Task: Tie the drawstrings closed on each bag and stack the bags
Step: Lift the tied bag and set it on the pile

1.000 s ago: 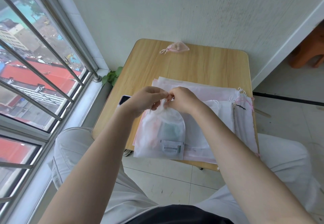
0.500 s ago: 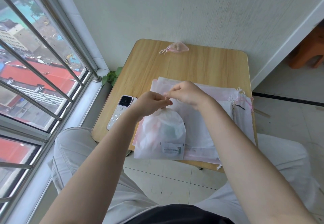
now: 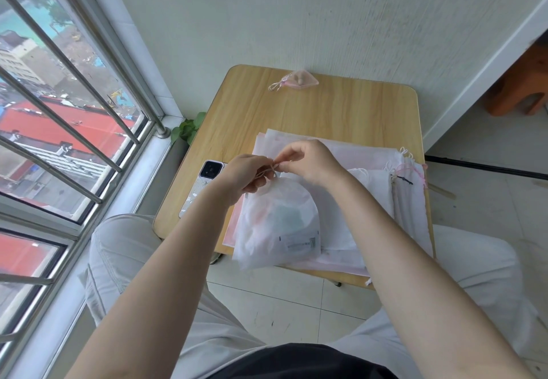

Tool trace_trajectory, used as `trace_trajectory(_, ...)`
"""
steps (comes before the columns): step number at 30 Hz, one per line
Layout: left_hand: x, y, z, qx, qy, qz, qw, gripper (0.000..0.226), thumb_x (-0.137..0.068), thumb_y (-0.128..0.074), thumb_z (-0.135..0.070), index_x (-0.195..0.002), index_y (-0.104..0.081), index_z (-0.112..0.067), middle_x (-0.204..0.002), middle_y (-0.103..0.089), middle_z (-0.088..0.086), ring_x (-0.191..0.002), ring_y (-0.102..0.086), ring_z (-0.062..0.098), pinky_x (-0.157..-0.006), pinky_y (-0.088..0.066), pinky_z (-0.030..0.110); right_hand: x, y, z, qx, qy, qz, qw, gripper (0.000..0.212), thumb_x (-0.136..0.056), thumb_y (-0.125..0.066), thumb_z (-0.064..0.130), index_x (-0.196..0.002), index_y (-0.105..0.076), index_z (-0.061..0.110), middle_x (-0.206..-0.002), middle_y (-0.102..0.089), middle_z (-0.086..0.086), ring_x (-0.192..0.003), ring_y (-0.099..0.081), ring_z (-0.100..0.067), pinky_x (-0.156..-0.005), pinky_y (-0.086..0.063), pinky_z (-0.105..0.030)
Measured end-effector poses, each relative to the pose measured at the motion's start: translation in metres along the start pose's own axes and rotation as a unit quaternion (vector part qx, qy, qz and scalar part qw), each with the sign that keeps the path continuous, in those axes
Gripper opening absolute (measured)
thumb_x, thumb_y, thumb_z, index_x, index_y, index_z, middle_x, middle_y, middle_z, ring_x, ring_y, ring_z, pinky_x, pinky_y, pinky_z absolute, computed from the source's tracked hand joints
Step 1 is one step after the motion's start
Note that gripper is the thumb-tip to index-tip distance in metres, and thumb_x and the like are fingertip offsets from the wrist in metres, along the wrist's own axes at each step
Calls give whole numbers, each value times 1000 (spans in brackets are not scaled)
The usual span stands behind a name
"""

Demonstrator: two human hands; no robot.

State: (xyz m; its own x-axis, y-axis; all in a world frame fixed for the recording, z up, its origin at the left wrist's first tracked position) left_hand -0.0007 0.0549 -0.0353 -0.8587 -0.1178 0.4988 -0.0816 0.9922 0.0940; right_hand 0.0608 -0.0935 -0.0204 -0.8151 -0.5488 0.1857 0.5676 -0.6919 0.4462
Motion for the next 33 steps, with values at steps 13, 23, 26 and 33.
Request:
trace_trajectory(13,1,-2,8,-68,-27,34,997,28,-95,-59,-26,-93,-73,-2,-73,-65,-1,-56,-46,11,-52,-30,22,1,0,2,148,-17,114,982,10,-99,-50,14,-100,-60,15,-105,-64,0,-97,-59,-20,-89,-47,-33)
trace_trajectory(23,-2,-3,0,-36,-102,-27,994,14,-91,-69,-13,-95,-56,-9,-63,-64,-7,-56,-53,6,-52,-40,14,5,-2,6,22,-17,84,996,38,-88,-71,20,-118,-48,19,-113,-64,4,-101,-62,-10,-86,-47,-23)
trace_trajectory(26,-1,-4,-3,-44,-113,-26,992,16,-90,-69,-11,-93,-54,-8,-67,-69,-6,-59,-59,3,-54,-42,13,5,-2,8,22,-21,75,997,57,-78,-80,23,-125,-46,22,-111,-68,2,-103,-63,-10,-88,-49,-26)
trace_trajectory(33,-3,-2,-1,-59,-113,-31,991,16,-89,-71,-16,-91,-57,-9,-72,-71,3,-64,-60,9,-64,-44,21,5,0,9,54,-24,26,998,37,-80,-77,13,-111,-56,19,-89,-75,2,-91,-68,-13,-80,-51,-28)
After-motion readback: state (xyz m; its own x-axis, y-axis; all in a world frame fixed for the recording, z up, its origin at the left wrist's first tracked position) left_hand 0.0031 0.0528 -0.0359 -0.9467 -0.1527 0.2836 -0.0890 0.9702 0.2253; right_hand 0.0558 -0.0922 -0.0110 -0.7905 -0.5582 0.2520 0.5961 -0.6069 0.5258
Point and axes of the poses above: each hand's wrist, its own x-axis away from the middle knuckle, its own y-axis out of the back of the hand, z = x × y, the point moved 3 cm from there along -x, towards the middle knuckle
